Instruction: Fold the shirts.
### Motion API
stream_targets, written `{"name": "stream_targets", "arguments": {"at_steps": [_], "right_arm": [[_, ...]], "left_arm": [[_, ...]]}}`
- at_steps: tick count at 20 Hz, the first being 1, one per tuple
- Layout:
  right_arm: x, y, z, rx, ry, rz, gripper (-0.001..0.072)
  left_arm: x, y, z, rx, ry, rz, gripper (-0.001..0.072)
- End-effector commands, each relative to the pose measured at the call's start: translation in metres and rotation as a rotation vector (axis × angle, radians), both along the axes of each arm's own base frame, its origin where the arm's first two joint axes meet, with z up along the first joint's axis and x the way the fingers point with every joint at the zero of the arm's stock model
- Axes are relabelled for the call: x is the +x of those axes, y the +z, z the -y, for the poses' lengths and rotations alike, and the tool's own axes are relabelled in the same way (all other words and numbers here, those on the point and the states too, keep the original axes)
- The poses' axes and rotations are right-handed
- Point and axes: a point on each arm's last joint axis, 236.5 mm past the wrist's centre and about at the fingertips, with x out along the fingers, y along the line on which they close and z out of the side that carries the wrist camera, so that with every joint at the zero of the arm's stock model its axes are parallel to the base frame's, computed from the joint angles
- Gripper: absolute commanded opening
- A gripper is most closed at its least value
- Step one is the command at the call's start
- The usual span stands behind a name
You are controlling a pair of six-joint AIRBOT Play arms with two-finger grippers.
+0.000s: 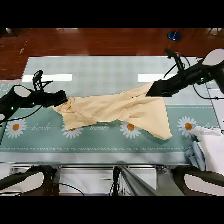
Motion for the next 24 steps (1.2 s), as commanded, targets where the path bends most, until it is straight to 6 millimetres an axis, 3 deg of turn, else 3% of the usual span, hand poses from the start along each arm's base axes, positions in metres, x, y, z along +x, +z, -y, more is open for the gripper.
{"name": "stream_targets", "arguments": {"at_steps": [1, 5, 9, 12, 14, 17, 24], "right_arm": [[-0.007, -0.033, -0.011, 0.061, -0.064, -0.087, 0.0473], [-0.012, -0.066, -0.021, 0.048, -0.065, -0.164, 0.0473], [-0.044, -0.087, -0.063, -0.001, 0.090, -0.211, 0.0474], [-0.057, -0.093, -0.067, -0.046, 0.136, -0.228, 0.0490], [-0.059, -0.092, -0.062, -0.044, 0.136, -0.249, 0.0546], [-0.061, -0.096, -0.057, -0.069, 0.131, -0.262, 0.0546], [-0.053, -0.127, -0.084, -0.100, 0.100, -0.236, 0.0518]], "left_arm": [[0.000, 0.000, 0.000, 0.009, -0.019, 0.007, 0.0033], [0.000, 0.000, 0.000, 0.012, -0.025, 0.010, 0.0033], [0.000, 0.000, 0.000, 0.020, -0.041, 0.017, 0.0033], [0.000, 0.000, 0.000, 0.022, -0.045, 0.019, 0.0032], [0.000, 0.000, 0.000, 0.029, -0.061, 0.025, 0.0033], [0.000, 0.000, 0.000, 0.029, -0.061, 0.025, 0.0032], [0.000, 0.000, 0.000, 0.031, -0.063, 0.026, 0.0033]]}}
